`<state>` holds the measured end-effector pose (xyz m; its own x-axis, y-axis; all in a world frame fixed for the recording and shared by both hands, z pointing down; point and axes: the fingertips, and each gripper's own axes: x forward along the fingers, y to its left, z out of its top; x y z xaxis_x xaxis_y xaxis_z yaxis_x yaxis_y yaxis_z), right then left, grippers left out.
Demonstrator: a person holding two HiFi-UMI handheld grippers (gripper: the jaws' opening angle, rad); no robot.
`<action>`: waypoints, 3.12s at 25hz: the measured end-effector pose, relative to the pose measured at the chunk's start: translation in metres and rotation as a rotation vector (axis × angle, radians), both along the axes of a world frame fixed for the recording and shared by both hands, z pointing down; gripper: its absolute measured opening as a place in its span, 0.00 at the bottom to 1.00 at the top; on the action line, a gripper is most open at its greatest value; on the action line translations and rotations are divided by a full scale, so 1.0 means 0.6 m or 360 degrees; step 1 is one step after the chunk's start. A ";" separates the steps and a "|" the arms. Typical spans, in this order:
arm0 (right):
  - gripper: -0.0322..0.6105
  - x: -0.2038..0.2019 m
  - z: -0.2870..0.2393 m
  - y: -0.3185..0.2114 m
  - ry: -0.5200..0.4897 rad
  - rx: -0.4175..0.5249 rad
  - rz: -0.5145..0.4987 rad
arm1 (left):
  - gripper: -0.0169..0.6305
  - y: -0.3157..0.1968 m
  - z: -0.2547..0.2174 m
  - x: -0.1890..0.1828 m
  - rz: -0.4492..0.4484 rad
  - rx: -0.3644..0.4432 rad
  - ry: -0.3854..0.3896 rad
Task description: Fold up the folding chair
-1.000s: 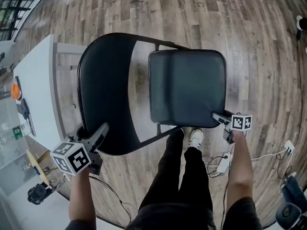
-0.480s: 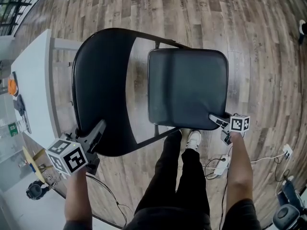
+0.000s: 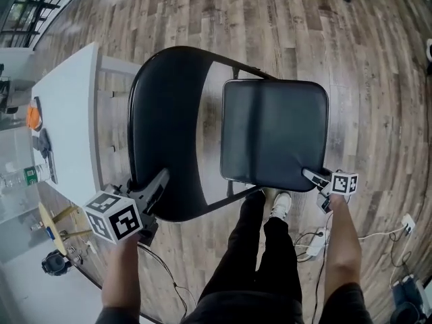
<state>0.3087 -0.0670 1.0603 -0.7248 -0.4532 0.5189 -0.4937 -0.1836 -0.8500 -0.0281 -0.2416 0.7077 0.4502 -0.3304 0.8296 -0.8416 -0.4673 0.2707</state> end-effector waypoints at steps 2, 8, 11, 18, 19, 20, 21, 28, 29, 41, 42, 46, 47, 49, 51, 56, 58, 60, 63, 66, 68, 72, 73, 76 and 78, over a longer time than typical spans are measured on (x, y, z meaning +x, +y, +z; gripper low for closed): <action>0.59 -0.012 -0.026 -0.005 0.0005 0.0008 0.0011 | 0.17 0.001 -0.021 0.003 -0.0010 0.0006 0.0020; 0.55 -0.063 -0.111 -0.028 0.0000 0.0105 0.0009 | 0.15 -0.001 -0.074 -0.013 -0.0056 0.0038 0.0040; 0.52 -0.081 -0.150 -0.043 0.0005 0.0122 0.0007 | 0.14 -0.004 -0.099 -0.019 -0.0075 0.0060 0.0034; 0.46 -0.146 -0.261 -0.057 -0.0023 0.0144 0.0054 | 0.14 -0.002 -0.167 -0.026 -0.0086 0.0102 -0.0050; 0.45 -0.159 -0.279 -0.059 -0.0035 0.0157 0.0058 | 0.14 -0.001 -0.177 -0.029 -0.0088 0.0108 -0.0063; 0.45 -0.172 -0.296 -0.061 -0.0048 0.0168 0.0059 | 0.14 0.000 -0.186 -0.031 -0.0090 0.0110 -0.0073; 0.45 -0.182 -0.312 -0.062 -0.0059 0.0177 0.0056 | 0.14 0.002 -0.194 -0.033 -0.0093 0.0113 -0.0080; 0.45 -0.240 -0.388 -0.074 -0.0064 0.0213 0.0006 | 0.14 0.016 -0.226 -0.035 -0.0118 0.0092 -0.0066; 0.45 -0.252 -0.401 -0.077 -0.0074 0.0226 -0.0003 | 0.14 0.017 -0.231 -0.035 -0.0115 0.0095 -0.0073; 0.45 -0.450 -0.533 -0.123 -0.0067 0.0322 -0.0082 | 0.13 0.006 -0.292 -0.121 -0.0148 0.0096 -0.0064; 0.45 -0.469 -0.541 -0.127 -0.0071 0.0330 -0.0087 | 0.13 0.003 -0.294 -0.133 -0.0151 0.0092 -0.0056; 0.45 -0.540 -0.567 -0.150 -0.0074 0.0365 -0.0123 | 0.14 -0.013 -0.302 -0.179 -0.0163 0.0080 -0.0012; 0.45 -0.560 -0.574 -0.156 -0.0076 0.0378 -0.0144 | 0.14 -0.017 -0.305 -0.189 -0.0168 0.0081 -0.0007; 0.45 -0.604 -0.588 -0.166 -0.0079 0.0411 -0.0209 | 0.14 -0.022 -0.311 -0.207 -0.0174 0.0084 -0.0007; 0.45 -0.650 -0.600 -0.174 -0.0077 0.0441 -0.0284 | 0.14 -0.026 -0.315 -0.227 -0.0177 0.0086 -0.0010; 0.45 -0.741 -0.613 -0.192 -0.0084 0.0466 -0.0379 | 0.14 -0.036 -0.316 -0.273 -0.0178 0.0085 -0.0001; 0.45 -0.766 -0.613 -0.202 -0.0058 0.0479 -0.0424 | 0.14 -0.042 -0.317 -0.286 -0.0181 0.0091 0.0000; 0.43 -0.790 -0.613 -0.210 -0.0024 0.0484 -0.0472 | 0.14 -0.047 -0.319 -0.297 -0.0186 0.0092 0.0000; 0.39 -0.823 -0.609 -0.218 0.0025 0.0478 -0.0521 | 0.14 -0.050 -0.319 -0.306 -0.0186 0.0090 -0.0010; 0.37 -0.859 -0.607 -0.227 0.0073 0.0482 -0.0580 | 0.14 -0.051 -0.322 -0.309 -0.0184 0.0106 -0.0034; 0.37 -0.874 -0.606 -0.234 0.0098 0.0486 -0.0605 | 0.14 -0.055 -0.323 -0.314 -0.0183 0.0115 -0.0043; 0.37 -0.891 -0.601 -0.237 0.0119 0.0492 -0.0635 | 0.14 -0.060 -0.319 -0.334 -0.0184 0.0104 -0.0037; 0.37 -0.896 -0.600 -0.240 0.0126 0.0498 -0.0644 | 0.14 -0.063 -0.318 -0.341 -0.0184 0.0102 -0.0034; 0.36 -0.915 -0.597 -0.251 0.0135 0.0506 -0.0664 | 0.14 -0.075 -0.313 -0.366 -0.0189 0.0097 -0.0020; 0.36 -0.930 -0.594 -0.255 0.0133 0.0499 -0.0676 | 0.14 -0.081 -0.309 -0.385 -0.0189 0.0090 -0.0014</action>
<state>-0.2491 -0.2198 0.7037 -0.8401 -0.2714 0.4696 -0.5377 0.3036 -0.7866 -0.2591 -0.2900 0.5222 0.3978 -0.4275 0.8118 -0.8942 -0.3785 0.2388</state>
